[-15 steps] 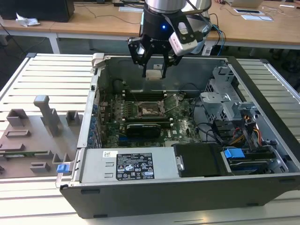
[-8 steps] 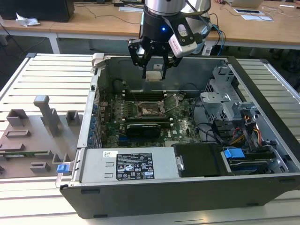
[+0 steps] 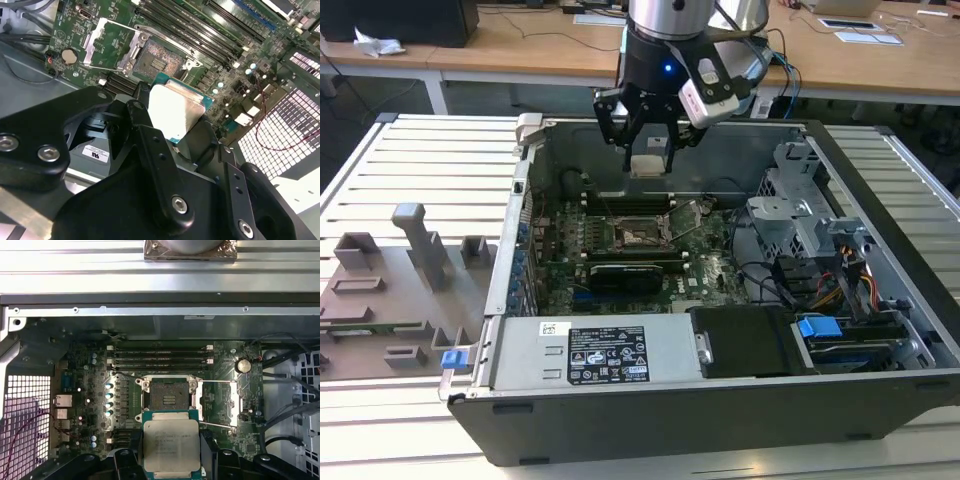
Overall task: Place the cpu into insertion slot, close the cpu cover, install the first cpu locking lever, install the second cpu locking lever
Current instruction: 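Place the cpu into insertion slot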
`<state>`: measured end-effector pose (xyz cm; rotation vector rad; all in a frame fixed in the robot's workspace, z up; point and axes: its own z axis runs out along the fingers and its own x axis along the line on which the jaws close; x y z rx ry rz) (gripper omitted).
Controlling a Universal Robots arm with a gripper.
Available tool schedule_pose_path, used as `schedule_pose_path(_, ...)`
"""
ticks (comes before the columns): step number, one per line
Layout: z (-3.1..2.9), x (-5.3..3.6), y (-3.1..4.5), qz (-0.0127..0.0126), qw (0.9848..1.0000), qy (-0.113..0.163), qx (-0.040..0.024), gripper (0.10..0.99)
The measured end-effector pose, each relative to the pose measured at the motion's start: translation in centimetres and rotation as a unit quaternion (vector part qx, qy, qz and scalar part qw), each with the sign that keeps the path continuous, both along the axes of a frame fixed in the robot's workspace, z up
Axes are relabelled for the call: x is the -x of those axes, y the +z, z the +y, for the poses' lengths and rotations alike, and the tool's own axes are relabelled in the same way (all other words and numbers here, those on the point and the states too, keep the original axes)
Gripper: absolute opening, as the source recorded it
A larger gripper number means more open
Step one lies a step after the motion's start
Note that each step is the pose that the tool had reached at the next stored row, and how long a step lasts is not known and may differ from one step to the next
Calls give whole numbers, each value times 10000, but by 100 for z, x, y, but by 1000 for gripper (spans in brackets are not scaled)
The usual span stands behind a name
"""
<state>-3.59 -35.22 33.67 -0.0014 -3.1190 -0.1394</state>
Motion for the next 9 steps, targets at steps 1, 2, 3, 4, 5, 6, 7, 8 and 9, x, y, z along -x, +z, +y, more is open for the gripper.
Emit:
schedule_pose_path(1,0,0,-7,0,10000,0,0,545)
schedule_pose_path(2,0,0,-11,0,10000,0,0,545)
schedule_pose_path(3,0,0,-16,0,10000,0,-1,545)
schedule_pose_path(4,0,0,-27,0,10000,0,0,545)
schedule_pose_path(5,0,0,-36,0,10000,0,0,545)
schedule_pose_path(6,0,0,-44,0,10000,0,0,545)
schedule_pose_path(7,0,0,-50,0,10000,0,0,545)
schedule_pose_path(8,0,0,-57,0,10000,0,0,545)
schedule_pose_path(9,0,0,-61,0,10000,0,0,545)
